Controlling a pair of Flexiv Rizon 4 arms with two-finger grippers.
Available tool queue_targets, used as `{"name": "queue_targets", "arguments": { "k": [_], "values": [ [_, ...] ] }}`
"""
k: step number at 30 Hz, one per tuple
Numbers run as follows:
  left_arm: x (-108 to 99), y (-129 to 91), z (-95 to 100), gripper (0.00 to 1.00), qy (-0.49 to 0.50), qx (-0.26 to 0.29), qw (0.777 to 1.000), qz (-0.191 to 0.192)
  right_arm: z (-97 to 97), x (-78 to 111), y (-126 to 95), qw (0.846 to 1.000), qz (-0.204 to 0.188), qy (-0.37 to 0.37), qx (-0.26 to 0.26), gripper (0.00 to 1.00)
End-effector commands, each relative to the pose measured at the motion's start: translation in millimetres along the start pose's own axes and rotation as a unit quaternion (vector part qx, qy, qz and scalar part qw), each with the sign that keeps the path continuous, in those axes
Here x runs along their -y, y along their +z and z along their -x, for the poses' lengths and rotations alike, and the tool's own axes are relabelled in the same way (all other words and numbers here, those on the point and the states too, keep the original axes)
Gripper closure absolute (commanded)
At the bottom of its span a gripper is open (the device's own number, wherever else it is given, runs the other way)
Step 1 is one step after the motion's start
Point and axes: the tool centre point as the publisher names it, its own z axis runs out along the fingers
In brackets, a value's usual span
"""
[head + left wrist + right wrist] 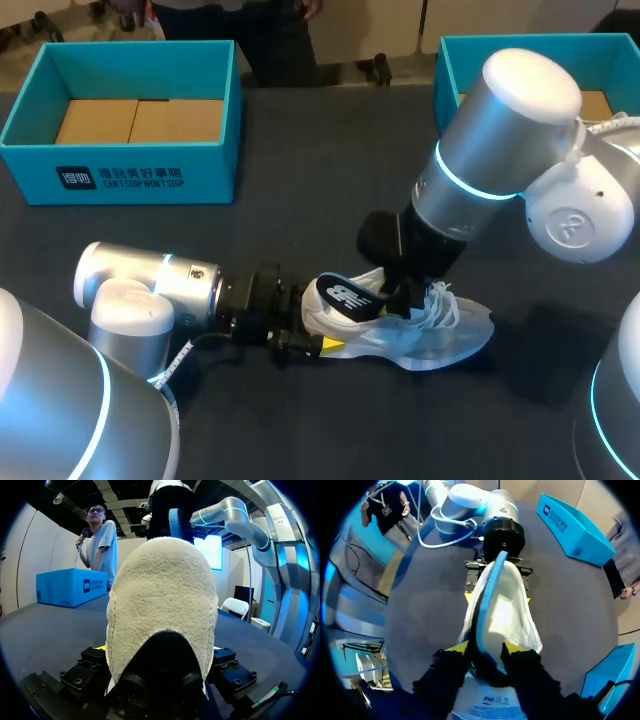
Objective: Take the shoe out of the shoebox, open the shoe tongue, remove and reinsert the insole, then place the shoe into the shoebox
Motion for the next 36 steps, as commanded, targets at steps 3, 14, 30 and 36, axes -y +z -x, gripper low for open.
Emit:
{"name": "queue_targets", "arguments": {
  "k": [3,14,30,36],
  "values": [
    [1,1,0.4,1.0,0.0,0.0,1.0,0.001,-1.8,-0.7,-4,1.0,-0.004,0.003,0.005,0.48],
    [1,1,0.4,1.0,0.0,0.0,1.0,0.001,-2.9,-8.5,-2,1.0,0.025,0.014,-0.007,0.53],
    [1,1,0.4,1.0,0.0,0.0,1.0,0.001,2.8,-16.7,8,0.999,0.037,0.006,-0.034,1.0],
    [1,1,0.4,1.0,0.0,0.0,1.0,0.001,1.1,-16.7,1,0.998,0.037,-0.025,-0.036,1.0]
  ]
}}
